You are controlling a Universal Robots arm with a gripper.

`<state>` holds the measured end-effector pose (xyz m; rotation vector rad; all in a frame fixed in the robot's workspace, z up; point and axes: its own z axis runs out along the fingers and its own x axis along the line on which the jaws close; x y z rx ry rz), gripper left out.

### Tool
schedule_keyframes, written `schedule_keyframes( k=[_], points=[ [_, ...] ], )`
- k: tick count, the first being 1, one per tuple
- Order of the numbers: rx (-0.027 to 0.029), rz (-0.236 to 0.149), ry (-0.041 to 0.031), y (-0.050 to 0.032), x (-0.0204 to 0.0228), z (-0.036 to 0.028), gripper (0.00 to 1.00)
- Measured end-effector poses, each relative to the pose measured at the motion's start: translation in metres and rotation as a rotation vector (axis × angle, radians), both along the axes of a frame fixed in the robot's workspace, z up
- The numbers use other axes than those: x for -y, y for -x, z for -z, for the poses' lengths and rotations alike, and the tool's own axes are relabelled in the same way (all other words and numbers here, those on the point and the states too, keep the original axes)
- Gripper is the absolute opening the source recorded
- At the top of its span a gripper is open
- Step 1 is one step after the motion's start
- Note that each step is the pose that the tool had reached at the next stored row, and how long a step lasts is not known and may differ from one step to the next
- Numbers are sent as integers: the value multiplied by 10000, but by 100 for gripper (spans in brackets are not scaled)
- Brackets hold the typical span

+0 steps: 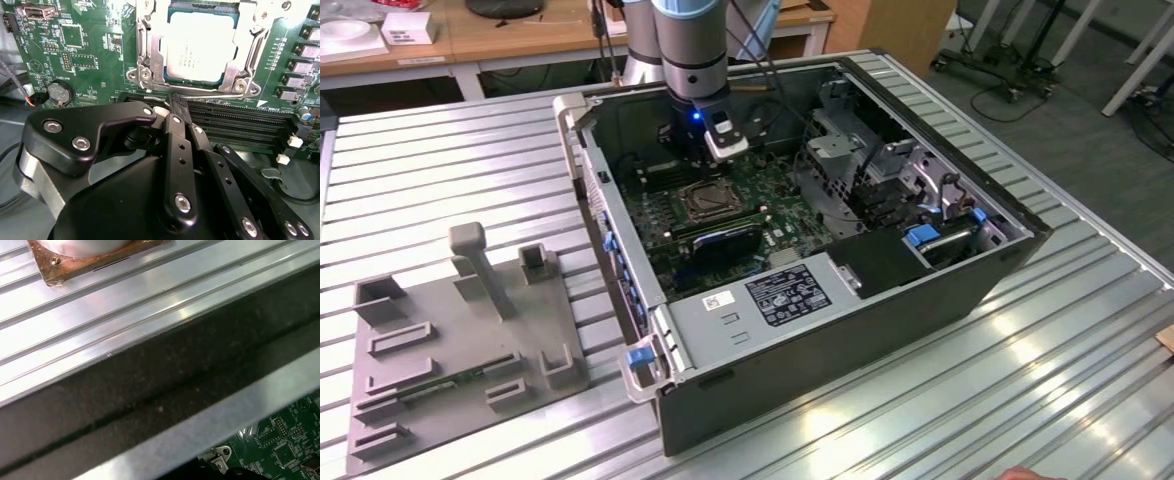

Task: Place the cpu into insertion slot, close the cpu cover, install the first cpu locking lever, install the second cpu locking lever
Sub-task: 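Install the first cpu locking lever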

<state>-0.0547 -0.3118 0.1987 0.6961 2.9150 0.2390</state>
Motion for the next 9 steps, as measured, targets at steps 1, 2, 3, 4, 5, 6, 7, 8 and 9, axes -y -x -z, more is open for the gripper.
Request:
schedule_keyframes(
  k=[1,2,3,4,5,6,7,8,9],
  points=[
    [0,14,0,0,2,7,10],
    [0,30,1,0,3,14,10],
    [0,45,0,0,4,21,10],
    [-1,59,1,0,6,26,10],
    [-2,71,1,0,7,29,10],
    [-1,80,2,0,7,33,10],
    [1,90,2,0,8,36,10],
    [1,99,3,0,8,38,10],
    [1,107,6,0,8,40,10]
  ],
)
